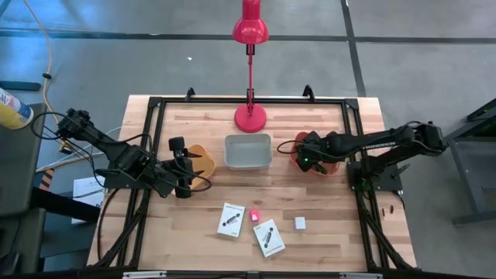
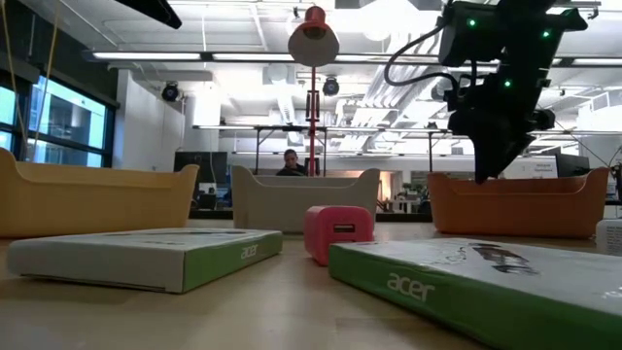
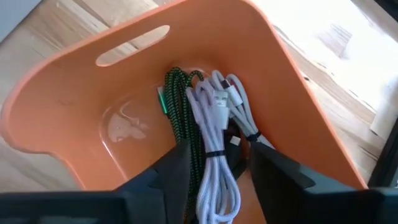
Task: Pick and place items into bin
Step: Put the white charger adapter into the gray bin
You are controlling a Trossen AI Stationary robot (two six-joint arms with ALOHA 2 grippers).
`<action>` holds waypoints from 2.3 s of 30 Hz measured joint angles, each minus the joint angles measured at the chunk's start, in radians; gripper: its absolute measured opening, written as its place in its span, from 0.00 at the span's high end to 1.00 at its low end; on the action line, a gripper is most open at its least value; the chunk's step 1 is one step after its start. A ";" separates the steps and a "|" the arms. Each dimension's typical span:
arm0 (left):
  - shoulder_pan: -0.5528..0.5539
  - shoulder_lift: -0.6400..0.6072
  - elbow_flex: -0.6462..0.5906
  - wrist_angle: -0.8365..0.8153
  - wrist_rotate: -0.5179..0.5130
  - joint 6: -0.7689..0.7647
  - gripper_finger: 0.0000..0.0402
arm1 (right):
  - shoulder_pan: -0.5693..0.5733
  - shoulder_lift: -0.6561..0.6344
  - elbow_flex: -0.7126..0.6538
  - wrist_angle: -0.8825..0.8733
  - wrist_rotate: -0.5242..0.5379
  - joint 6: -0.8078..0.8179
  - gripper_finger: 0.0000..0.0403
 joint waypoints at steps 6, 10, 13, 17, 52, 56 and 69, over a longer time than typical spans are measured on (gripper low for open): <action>0.000 0.000 0.000 0.051 0.010 0.000 0.46 | 0.001 -0.007 0.000 0.004 -0.010 0.008 0.54; 0.001 0.000 0.000 0.066 0.070 0.004 0.46 | 0.009 -0.043 0.000 0.017 -0.007 0.007 0.51; 0.001 0.009 0.000 0.054 0.150 0.025 0.46 | 0.029 -0.093 0.000 0.018 0.009 0.007 0.50; 0.000 0.019 0.001 0.057 0.270 0.051 0.46 | 0.069 -0.171 0.000 0.030 0.019 -0.028 0.50; 0.001 0.232 0.000 0.209 0.277 0.140 0.46 | 0.780 -0.018 0.000 0.410 -0.233 0.086 0.48; 0.001 0.232 0.000 0.208 0.277 0.140 0.46 | 0.790 0.067 0.000 0.482 -0.235 0.087 0.38; 0.001 0.232 0.000 0.208 0.271 0.131 0.46 | 0.786 0.203 0.000 0.547 -0.245 0.108 0.28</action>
